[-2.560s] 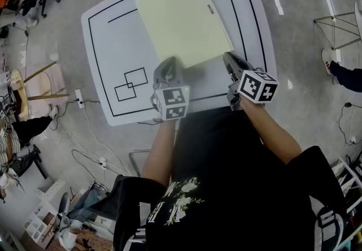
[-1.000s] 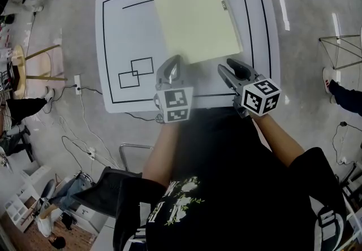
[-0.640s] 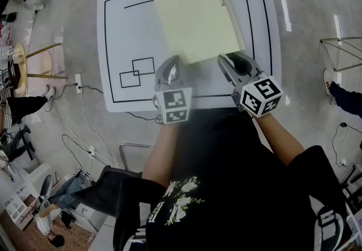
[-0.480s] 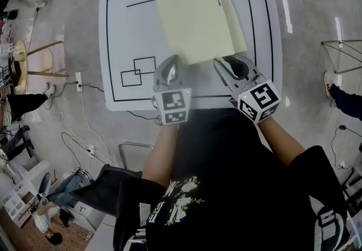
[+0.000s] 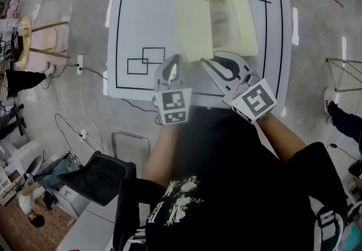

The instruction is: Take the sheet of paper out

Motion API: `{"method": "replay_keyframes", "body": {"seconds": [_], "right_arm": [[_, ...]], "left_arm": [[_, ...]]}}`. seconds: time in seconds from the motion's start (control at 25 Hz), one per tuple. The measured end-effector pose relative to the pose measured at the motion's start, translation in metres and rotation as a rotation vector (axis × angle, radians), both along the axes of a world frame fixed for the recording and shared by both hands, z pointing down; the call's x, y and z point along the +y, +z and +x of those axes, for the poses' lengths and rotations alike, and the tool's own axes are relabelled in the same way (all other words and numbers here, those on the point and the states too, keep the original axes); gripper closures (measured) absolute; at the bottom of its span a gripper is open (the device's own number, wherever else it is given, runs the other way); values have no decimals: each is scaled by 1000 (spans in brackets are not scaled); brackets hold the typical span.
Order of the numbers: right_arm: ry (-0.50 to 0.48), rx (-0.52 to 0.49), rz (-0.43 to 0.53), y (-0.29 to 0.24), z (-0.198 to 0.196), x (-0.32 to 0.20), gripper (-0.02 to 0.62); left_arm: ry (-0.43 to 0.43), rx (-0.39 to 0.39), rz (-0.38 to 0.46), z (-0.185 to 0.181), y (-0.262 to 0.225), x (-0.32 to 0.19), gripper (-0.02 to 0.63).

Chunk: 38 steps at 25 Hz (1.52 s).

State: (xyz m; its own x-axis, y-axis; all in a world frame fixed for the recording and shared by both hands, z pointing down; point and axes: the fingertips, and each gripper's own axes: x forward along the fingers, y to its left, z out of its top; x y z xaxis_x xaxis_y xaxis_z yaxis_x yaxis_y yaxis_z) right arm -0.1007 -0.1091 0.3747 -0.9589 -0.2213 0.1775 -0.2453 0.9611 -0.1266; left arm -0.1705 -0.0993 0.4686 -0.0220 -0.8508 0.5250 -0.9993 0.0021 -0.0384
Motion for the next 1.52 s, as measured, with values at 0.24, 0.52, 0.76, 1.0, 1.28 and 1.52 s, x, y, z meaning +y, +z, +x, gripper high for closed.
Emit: {"method": "replay_keyframes", "body": {"seconds": [0.24, 0.52, 0.76, 1.0, 1.28, 1.52], "right_arm": [[-115, 10, -17, -2, -34, 13, 555], [-305, 15, 9, -2, -70, 24, 555], [-383, 33, -14, 4, -92, 34, 554], [-517, 103, -38, 15, -115, 44, 549], [-601, 131, -127, 19, -131, 49, 543], [-586, 87, -232, 11, -126, 39, 538]], "left_arm": [[-60, 1, -13, -9, 5, 22, 606], [-104, 23, -3, -11, 3, 35, 606], [-120, 36, 9, -13, 2, 40, 606], [-91, -6, 28, -10, 5, 35, 606], [-105, 21, 37, -18, 16, 23, 606], [-141, 49, 30, -31, 20, 20, 606]]}}
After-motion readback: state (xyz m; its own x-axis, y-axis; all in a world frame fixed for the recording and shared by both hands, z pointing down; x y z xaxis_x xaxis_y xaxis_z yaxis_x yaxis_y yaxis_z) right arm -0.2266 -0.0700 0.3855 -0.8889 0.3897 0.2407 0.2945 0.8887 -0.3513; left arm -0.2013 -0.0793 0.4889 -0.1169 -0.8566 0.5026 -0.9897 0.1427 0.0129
